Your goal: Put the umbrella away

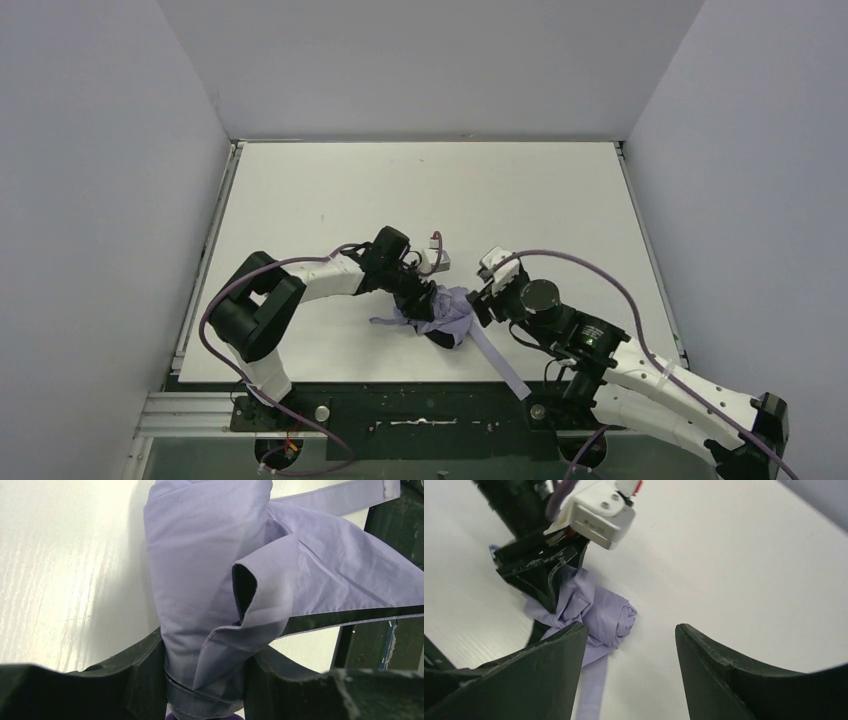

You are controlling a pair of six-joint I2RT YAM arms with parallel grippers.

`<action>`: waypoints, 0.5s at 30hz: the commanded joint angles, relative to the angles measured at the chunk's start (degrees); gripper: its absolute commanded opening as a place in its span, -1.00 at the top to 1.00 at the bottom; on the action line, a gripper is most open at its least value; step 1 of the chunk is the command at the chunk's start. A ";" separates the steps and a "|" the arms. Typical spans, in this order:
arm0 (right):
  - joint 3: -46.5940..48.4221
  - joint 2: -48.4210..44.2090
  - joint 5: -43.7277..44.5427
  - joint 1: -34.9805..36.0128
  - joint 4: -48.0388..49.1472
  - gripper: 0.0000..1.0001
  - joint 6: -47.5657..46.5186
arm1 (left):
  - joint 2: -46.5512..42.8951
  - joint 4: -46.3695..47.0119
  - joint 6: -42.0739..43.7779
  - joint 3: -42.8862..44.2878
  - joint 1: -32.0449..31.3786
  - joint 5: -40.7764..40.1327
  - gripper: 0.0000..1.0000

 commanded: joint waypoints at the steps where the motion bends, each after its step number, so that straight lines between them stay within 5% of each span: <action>1: 3.96 -2.26 13.10 0.41 -17.11 -0.26 32.20 | 0.49 -2.30 0.11 2.00 -0.25 -5.65 1.00; 6: 3.82 2.24 12.21 0.37 -26.40 -0.30 45.24 | 0.87 -2.81 0.07 2.39 -0.26 -6.45 1.00; 15: -0.39 12.56 2.23 0.39 -17.69 -0.36 45.35 | 1.15 -3.45 0.45 2.74 -0.26 -7.58 1.00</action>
